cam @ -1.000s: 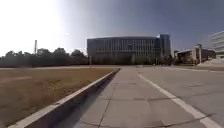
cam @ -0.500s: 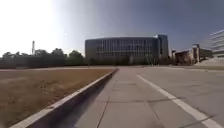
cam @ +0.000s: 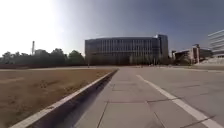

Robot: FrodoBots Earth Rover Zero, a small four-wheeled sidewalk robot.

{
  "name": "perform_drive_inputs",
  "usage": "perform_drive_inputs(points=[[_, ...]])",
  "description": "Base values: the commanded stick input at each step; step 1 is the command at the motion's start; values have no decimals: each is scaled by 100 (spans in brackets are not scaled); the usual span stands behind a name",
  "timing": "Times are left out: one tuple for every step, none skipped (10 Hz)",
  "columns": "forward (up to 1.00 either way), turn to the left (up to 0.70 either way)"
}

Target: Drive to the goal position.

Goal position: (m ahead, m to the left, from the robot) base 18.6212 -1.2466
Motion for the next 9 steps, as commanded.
perform_drive_inputs(points=[[5, 0], [5, 0], [5, 0], [5, 0], [5, 0], [4, 0], [5, 0], [4, 0], [4, 0]])
